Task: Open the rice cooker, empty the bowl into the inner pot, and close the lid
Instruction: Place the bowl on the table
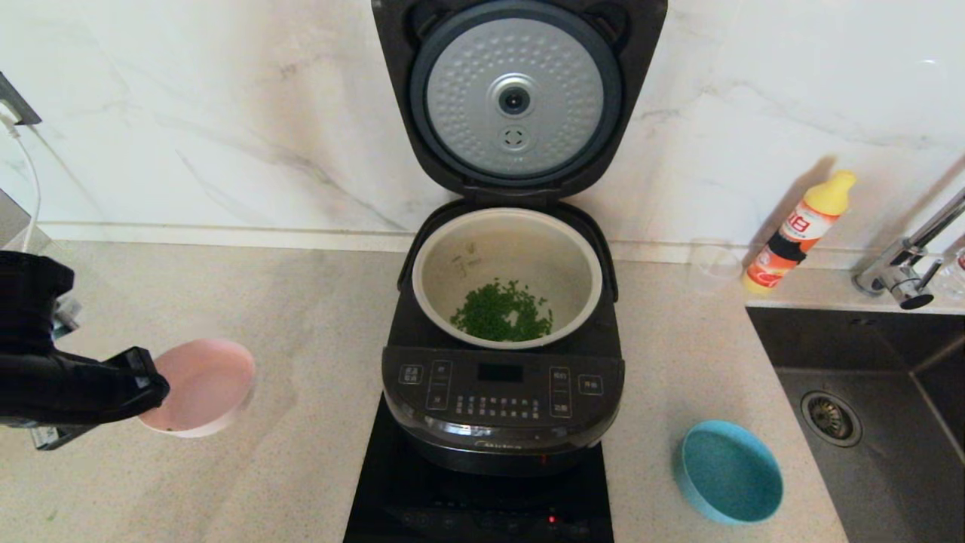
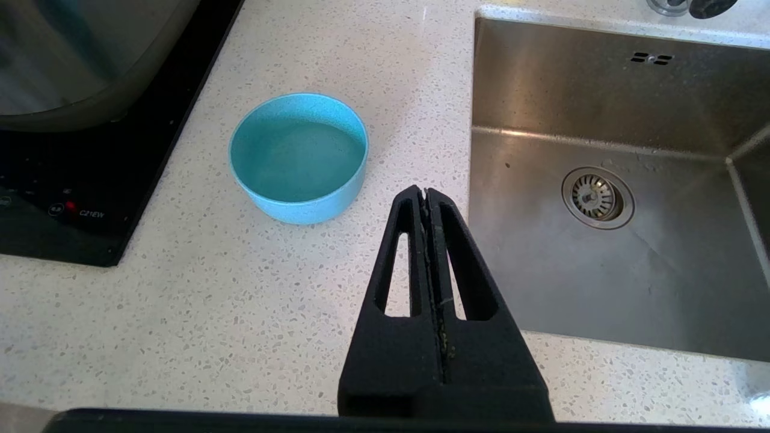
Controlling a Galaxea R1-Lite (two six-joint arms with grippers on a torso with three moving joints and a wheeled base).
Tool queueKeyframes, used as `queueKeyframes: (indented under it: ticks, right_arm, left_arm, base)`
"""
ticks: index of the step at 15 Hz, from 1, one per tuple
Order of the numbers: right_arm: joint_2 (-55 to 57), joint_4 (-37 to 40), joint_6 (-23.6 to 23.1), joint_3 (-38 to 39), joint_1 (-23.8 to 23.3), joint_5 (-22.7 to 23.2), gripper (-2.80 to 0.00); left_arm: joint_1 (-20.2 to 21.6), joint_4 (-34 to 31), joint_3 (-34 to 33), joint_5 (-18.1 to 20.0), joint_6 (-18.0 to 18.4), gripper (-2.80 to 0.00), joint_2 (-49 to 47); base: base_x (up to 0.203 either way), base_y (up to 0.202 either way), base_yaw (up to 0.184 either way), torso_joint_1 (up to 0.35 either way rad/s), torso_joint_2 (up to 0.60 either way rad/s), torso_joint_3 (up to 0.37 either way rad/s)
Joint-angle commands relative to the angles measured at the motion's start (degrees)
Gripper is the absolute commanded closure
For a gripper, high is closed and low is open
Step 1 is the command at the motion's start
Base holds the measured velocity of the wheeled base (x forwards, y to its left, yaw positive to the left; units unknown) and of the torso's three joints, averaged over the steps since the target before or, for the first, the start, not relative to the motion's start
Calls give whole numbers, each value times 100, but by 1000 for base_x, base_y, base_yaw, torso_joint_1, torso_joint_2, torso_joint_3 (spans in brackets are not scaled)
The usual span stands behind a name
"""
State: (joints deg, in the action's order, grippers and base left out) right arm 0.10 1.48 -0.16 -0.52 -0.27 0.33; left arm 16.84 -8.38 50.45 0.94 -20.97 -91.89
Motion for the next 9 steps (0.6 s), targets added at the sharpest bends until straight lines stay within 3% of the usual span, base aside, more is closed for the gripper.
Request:
queueKeyframes:
  ticks: [1,5,6,9]
  right_arm:
    - [-1,2,-2,0,0,2,0]
    - [-1,2,-2,0,0,2,0]
    - [-1,2,-2,0,0,2,0]
    - [-1,2,-2,0,0,2,0]
  left_arm:
    - [41,717,-403,-8,-28,0,-632]
    - [53,873,-604,2,-15,0,-913]
    - [49,873,-606,11,-9,-280,-961]
    - [48,922,-475,2,26,-280,-945]
  base:
    - [0,0,0,0,0,0]
    - [0,0,0,0,0,0]
    - [0,0,0,0,0,0]
    - [0,0,0,0,0,0]
